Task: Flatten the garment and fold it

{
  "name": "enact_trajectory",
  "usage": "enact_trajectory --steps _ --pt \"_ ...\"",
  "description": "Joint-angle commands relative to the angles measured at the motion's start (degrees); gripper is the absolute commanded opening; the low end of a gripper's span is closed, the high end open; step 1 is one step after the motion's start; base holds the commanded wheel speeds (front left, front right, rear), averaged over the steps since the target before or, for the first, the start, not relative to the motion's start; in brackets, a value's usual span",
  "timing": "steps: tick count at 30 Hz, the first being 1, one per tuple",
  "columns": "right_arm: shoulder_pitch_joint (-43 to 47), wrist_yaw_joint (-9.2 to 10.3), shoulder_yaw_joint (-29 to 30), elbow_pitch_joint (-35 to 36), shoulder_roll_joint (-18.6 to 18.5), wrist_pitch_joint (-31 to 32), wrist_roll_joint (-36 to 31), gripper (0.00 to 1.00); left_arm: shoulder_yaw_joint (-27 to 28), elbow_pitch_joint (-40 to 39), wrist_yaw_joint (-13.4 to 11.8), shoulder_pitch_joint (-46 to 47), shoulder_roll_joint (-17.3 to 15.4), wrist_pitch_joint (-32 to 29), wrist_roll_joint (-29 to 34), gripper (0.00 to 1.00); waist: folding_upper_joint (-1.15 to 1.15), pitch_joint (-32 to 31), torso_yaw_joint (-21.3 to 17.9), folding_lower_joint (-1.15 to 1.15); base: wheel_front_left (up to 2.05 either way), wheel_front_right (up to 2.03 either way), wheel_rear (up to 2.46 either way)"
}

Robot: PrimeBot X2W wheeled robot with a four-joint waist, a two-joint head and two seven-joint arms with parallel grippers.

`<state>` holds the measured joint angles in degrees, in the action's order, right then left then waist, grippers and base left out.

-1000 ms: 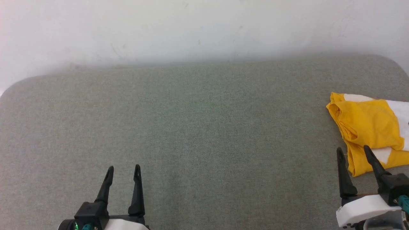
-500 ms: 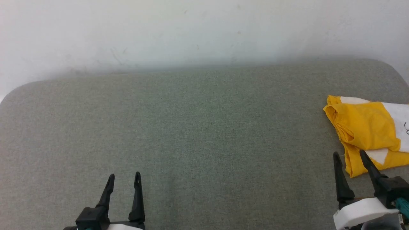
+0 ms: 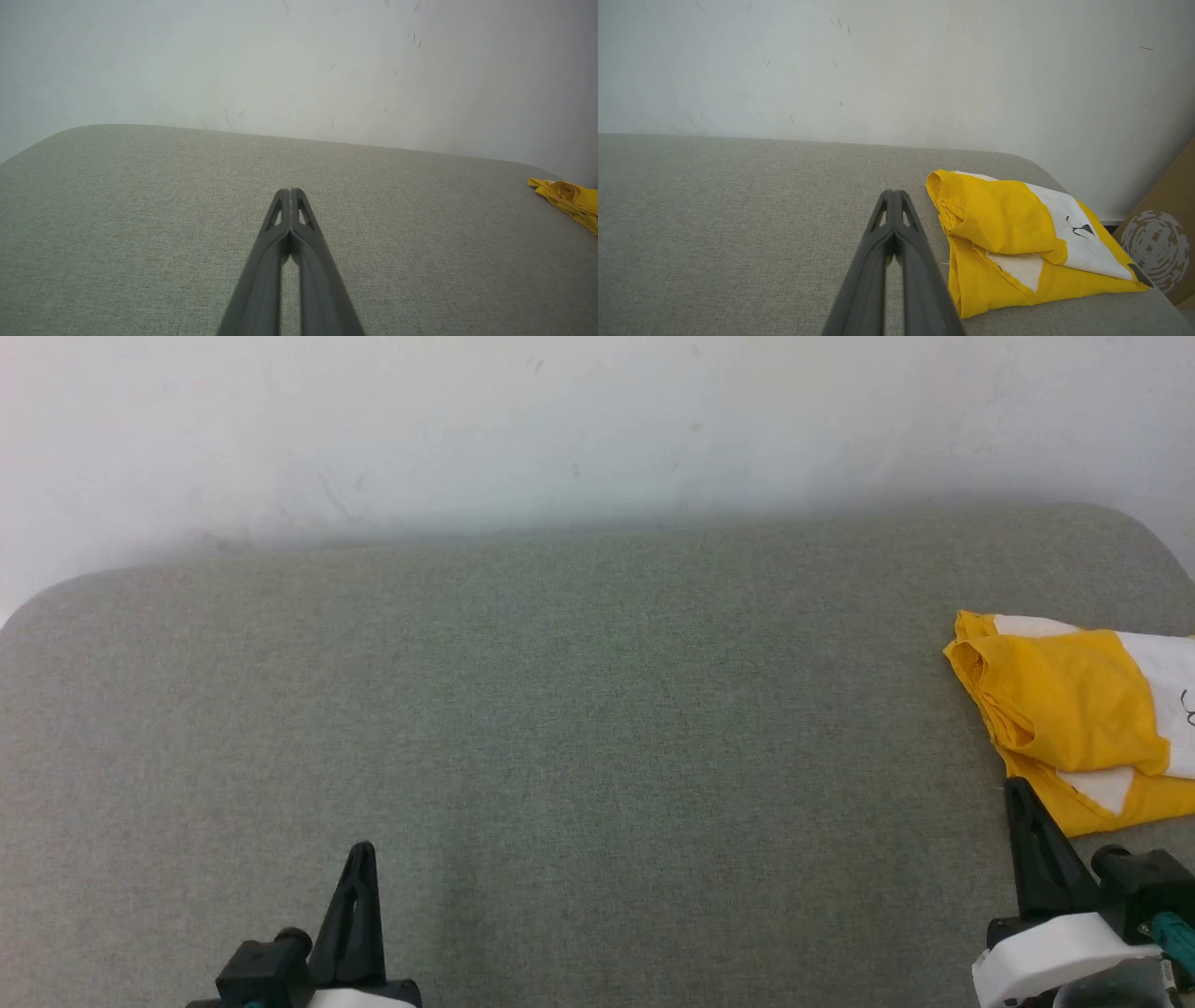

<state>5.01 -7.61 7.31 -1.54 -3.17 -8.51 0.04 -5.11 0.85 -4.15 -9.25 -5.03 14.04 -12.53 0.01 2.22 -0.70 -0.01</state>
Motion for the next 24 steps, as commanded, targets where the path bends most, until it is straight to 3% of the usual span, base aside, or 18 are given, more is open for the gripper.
enact_trajectory --steps 1,24 --pt "-0.27 0.01 -0.24 0.07 0.02 0.37 0.01 0.0 0.24 -0.05 0.15 0.49 0.11 -0.45 0.63 0.0 -0.01 -0.04 0.01 0.0 0.0 0.0 0.0" --pt "-1.19 0.03 -1.61 0.36 0.07 1.96 0.0 0.0 1.19 -0.2 0.92 2.2 0.5 -3.09 2.94 0.0 -0.01 -0.46 0.15 0.0 0.0 0.0 0.0"
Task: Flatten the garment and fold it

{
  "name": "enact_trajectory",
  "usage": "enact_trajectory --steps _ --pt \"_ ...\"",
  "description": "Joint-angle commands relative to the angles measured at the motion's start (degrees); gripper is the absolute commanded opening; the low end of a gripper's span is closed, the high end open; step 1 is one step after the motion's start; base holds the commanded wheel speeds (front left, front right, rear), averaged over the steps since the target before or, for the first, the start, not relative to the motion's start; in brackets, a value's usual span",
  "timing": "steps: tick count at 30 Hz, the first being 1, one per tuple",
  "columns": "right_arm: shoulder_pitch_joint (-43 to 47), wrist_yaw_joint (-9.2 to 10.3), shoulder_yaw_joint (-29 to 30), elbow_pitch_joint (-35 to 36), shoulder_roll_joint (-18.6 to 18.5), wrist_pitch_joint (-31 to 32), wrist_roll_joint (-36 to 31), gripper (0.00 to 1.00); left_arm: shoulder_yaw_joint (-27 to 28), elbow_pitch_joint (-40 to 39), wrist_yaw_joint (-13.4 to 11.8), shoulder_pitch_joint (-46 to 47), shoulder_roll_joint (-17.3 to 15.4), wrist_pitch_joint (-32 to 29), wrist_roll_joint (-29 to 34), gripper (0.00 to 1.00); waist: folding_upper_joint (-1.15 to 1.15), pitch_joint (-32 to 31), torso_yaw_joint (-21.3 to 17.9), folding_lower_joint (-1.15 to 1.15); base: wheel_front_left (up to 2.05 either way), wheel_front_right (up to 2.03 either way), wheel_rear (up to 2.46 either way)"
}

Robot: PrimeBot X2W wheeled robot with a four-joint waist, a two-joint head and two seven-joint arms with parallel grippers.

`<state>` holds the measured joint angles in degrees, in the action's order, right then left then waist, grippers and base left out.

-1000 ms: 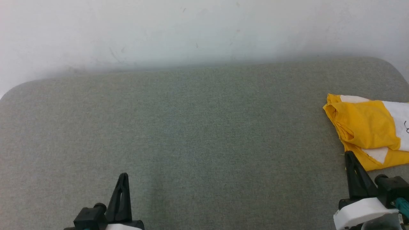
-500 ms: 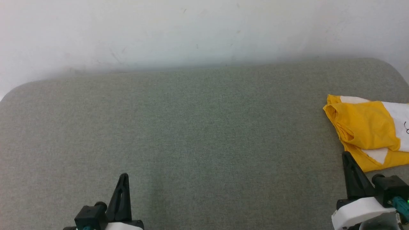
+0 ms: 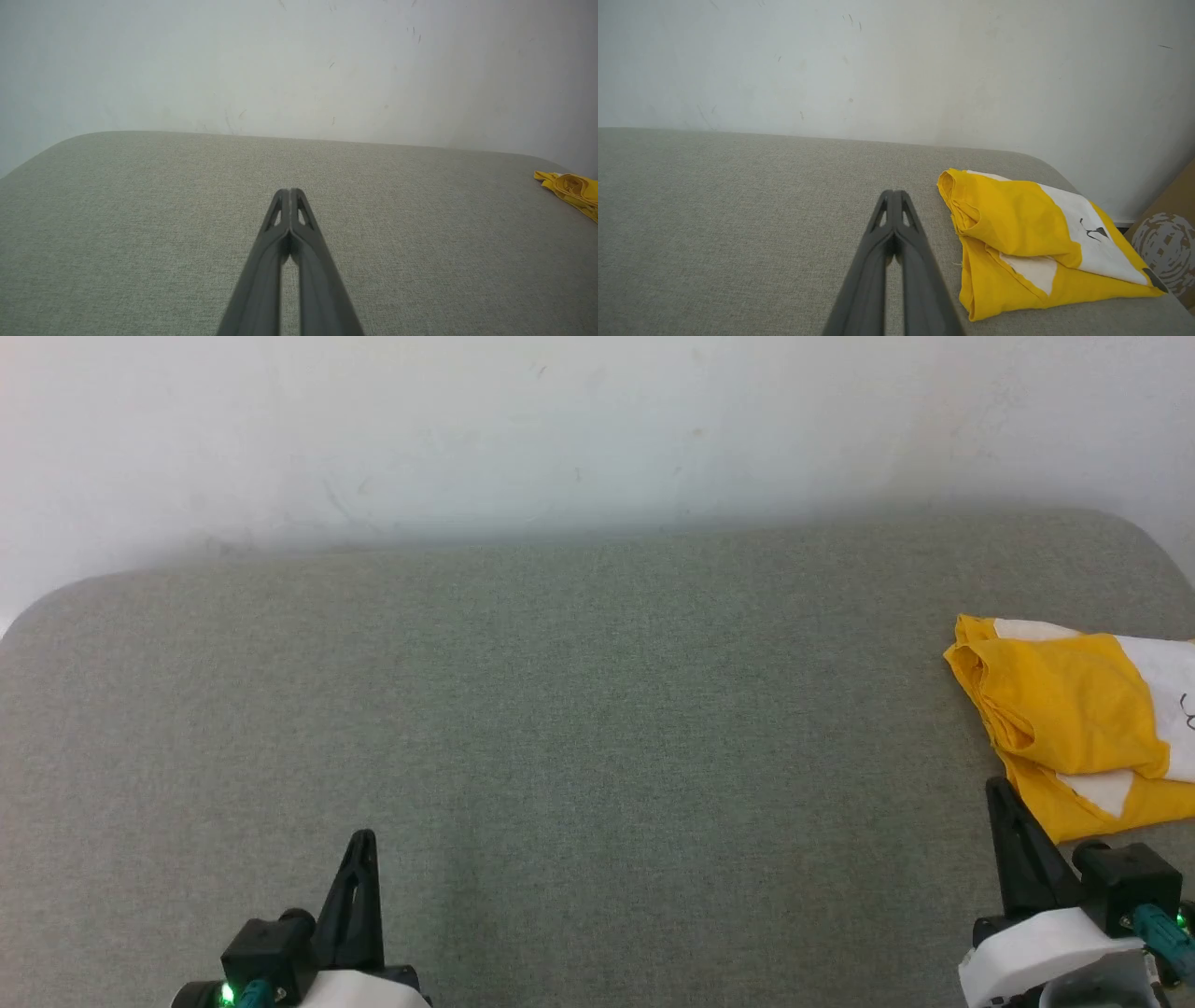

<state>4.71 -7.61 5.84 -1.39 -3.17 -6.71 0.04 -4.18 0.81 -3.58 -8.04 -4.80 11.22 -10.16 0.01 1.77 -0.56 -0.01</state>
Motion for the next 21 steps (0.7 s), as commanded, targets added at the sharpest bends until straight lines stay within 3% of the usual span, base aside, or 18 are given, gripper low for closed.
enact_trajectory --steps 1,21 --pt "-0.93 0.03 -0.2 0.22 0.07 0.22 0.0 0.0 0.29 -0.17 0.39 1.06 0.29 -0.39 0.67 0.0 -0.01 -0.03 0.01 0.0 0.0 0.0 0.0" --pt "-1.7 0.05 -1.34 0.46 0.12 1.53 -0.01 0.0 1.08 -0.3 1.03 2.47 0.62 -2.58 2.58 0.0 -0.01 -0.38 0.12 0.0 0.0 0.0 0.0"
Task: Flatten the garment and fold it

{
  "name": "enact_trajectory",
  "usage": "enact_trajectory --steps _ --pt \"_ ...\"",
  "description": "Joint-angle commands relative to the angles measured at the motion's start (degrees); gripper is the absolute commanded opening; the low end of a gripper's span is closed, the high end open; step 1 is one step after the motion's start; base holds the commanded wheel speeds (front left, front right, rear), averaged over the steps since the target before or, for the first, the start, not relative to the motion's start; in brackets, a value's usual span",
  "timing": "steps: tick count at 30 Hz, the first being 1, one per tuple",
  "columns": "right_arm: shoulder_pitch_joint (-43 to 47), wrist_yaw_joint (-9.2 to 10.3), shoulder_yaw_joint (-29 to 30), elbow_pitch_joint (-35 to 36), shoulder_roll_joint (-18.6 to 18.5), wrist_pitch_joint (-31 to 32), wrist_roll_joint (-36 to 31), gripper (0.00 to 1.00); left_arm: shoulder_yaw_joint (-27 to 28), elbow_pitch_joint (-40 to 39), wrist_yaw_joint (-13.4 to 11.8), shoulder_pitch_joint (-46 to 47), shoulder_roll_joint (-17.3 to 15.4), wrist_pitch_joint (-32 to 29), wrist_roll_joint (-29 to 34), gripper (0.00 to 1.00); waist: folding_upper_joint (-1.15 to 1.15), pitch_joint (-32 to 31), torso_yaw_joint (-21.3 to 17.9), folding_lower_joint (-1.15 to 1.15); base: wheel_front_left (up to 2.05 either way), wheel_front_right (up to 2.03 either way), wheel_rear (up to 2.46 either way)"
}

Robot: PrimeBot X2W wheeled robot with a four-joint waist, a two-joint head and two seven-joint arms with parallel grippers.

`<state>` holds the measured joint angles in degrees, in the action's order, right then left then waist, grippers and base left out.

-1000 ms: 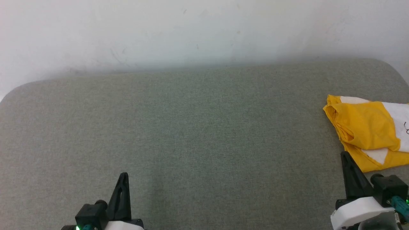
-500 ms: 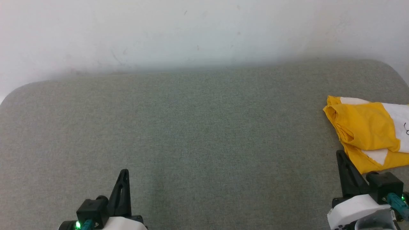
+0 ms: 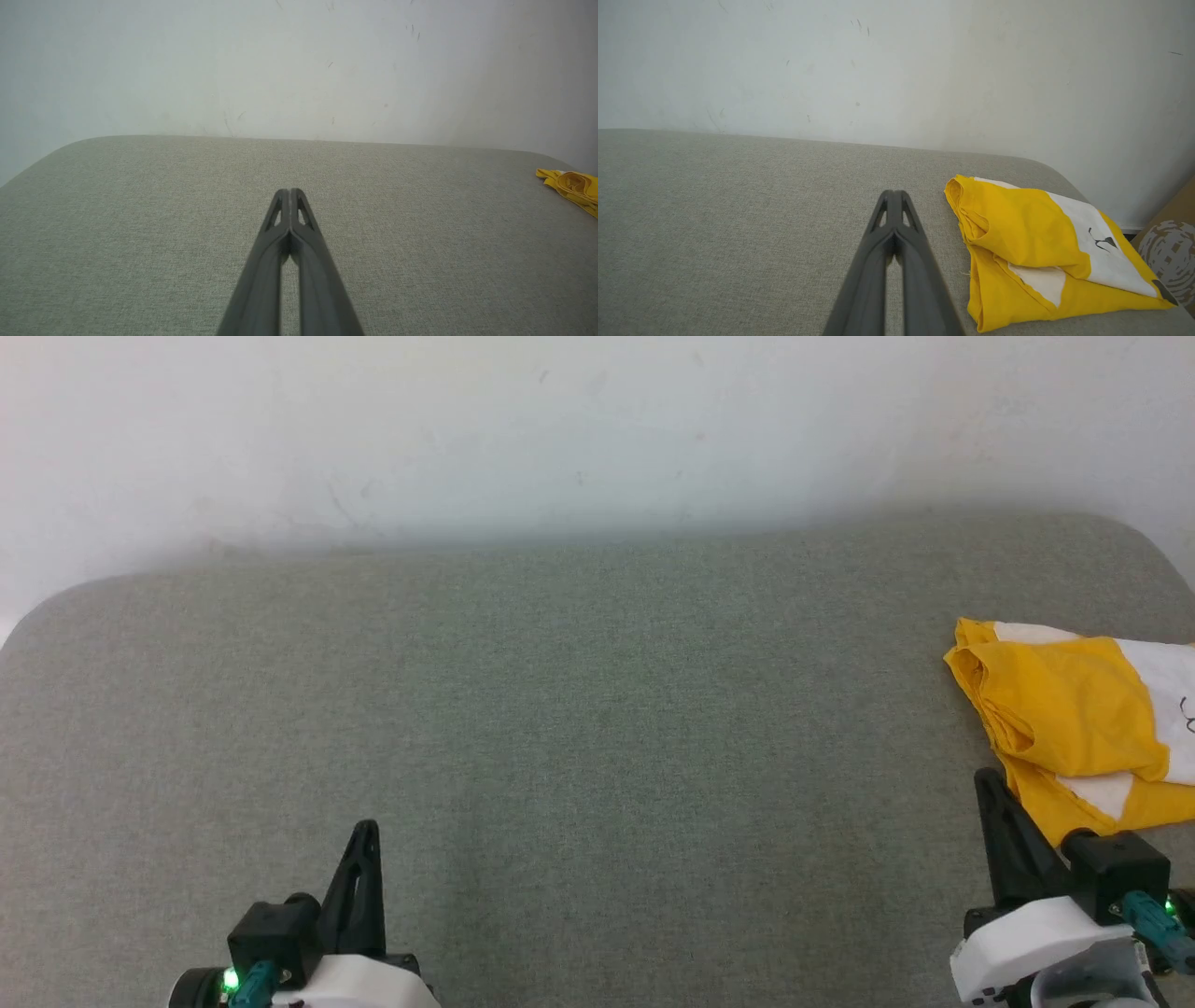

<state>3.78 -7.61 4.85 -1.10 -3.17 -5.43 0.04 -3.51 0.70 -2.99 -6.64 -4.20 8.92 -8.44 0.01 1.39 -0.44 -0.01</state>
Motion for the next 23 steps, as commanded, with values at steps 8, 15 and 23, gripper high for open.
enact_trajectory --steps 8,15,23 --pt "-1.09 0.06 -0.83 0.27 0.13 0.81 -0.01 0.0 0.74 -0.24 0.72 1.66 0.16 -1.19 1.67 0.0 -0.01 -0.15 0.05 0.0 0.0 0.0 0.0" --pt "-1.37 0.06 -1.25 0.36 0.15 1.29 -0.01 0.0 1.03 -0.29 0.95 2.18 0.28 -1.99 2.38 0.0 -0.01 -0.28 0.09 0.0 0.0 0.0 0.0" --pt "-1.69 0.07 -1.72 0.46 0.17 1.84 -0.02 0.0 1.36 -0.34 1.23 2.77 0.42 -2.91 3.18 0.0 -0.01 -0.43 0.14 0.0 0.0 0.0 0.0"
